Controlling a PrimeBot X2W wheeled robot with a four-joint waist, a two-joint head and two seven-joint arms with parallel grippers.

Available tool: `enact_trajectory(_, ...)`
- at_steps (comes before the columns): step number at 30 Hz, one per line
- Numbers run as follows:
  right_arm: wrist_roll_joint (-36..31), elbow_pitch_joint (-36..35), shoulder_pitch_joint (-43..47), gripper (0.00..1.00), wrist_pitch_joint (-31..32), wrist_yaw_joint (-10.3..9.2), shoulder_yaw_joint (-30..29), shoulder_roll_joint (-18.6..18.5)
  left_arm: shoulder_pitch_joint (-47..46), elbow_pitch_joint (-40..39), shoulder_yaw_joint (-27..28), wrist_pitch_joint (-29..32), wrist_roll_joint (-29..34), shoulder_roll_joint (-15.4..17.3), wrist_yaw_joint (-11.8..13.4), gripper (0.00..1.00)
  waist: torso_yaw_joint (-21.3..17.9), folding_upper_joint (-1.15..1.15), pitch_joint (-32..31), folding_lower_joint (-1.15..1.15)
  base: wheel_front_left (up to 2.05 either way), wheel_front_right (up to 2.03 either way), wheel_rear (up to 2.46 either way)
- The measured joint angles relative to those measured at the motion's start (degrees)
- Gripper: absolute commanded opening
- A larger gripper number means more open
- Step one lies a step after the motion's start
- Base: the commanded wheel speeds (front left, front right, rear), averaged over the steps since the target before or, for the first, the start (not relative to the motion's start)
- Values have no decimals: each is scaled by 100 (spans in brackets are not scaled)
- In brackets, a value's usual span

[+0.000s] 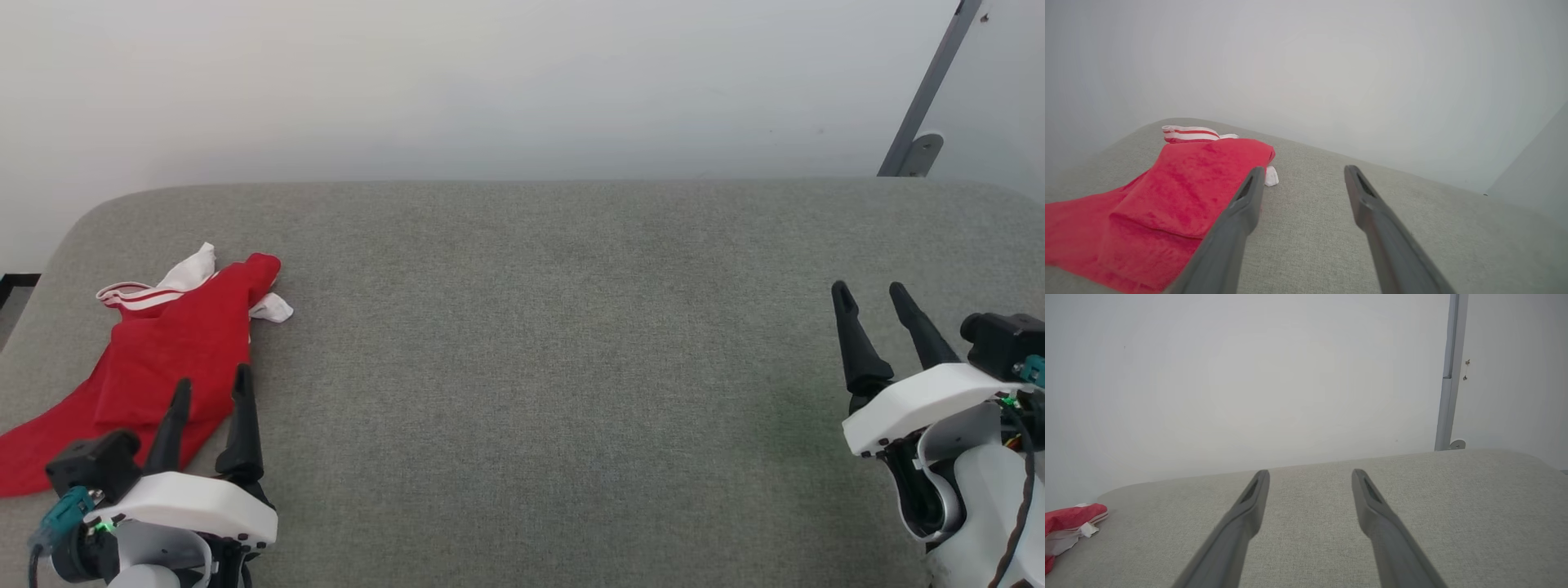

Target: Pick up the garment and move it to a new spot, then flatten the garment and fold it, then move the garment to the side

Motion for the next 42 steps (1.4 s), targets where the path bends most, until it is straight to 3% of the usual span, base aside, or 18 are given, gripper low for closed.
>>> enact_trajectory(15,-667,77,-35,100,-165,1,-55,-54,-69,151,1,-202,726,66,-67,100,25,0,-13,0,0,0,0)
enact_trajectory(42,-1151,245,-68,100,-498,2,-202,-90,-202,656,96,-508,1602,97,-227,100,76,0,-51,0,0,0,0)
